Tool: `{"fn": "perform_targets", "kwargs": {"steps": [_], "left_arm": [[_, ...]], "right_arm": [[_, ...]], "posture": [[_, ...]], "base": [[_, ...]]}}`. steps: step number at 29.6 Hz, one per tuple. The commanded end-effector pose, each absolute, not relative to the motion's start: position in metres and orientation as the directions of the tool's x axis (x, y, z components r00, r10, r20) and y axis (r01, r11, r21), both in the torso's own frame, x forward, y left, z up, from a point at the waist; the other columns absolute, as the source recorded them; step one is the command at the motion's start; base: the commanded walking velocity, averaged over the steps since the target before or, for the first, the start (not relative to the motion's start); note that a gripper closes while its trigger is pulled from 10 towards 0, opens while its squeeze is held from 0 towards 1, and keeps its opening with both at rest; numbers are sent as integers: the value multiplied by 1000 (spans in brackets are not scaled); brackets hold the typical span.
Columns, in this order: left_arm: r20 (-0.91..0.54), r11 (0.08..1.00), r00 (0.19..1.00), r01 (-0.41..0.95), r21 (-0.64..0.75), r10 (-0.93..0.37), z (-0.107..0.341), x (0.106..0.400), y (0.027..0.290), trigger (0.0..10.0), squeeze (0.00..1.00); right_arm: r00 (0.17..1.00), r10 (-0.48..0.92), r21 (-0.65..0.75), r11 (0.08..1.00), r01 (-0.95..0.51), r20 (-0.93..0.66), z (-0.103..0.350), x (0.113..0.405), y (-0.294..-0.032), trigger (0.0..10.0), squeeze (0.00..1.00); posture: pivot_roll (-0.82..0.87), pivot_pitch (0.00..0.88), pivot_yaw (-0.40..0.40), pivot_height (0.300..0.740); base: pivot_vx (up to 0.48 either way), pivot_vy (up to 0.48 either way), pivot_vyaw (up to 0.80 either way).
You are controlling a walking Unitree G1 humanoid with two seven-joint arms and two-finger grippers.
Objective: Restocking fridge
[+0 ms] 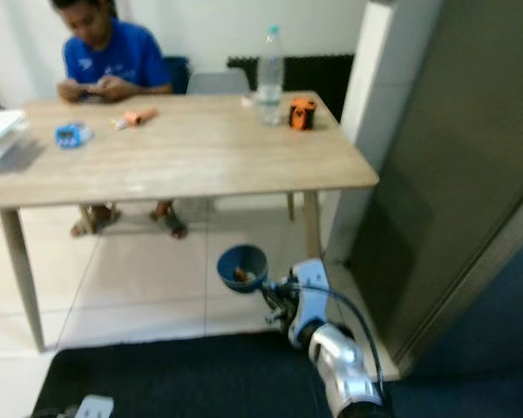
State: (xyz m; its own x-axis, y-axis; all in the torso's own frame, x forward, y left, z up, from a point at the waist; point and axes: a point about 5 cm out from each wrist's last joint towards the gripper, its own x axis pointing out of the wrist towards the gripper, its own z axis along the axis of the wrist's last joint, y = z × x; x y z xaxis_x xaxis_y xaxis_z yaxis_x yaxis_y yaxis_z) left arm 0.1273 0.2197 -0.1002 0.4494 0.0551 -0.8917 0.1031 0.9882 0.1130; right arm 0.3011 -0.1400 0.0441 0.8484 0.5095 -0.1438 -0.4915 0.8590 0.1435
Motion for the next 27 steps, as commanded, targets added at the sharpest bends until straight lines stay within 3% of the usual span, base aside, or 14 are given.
{"fn": "perform_targets", "kwargs": {"steps": [1,21,27], "left_arm": [[-914,987,405,132,87,27,-105,116,213,10000,0],[-913,989,407,127,79,20,-105,116,213,10000,0],[-915,991,402,118,69,16,-106,115,212,10000,0]], "right_arm": [[855,505,153,860,-486,-119,45,302,-140,10000,0],[819,571,152,815,-559,-47,56,307,-123,10000,0],[803,595,143,799,-584,-40,56,305,-115,10000,0]], "posture": [[-41,64,-17,740],[-43,66,-18,740],[-43,66,-18,740]], "base": [[0,0,-800],[0,0,-799],[0,0,0]]}}
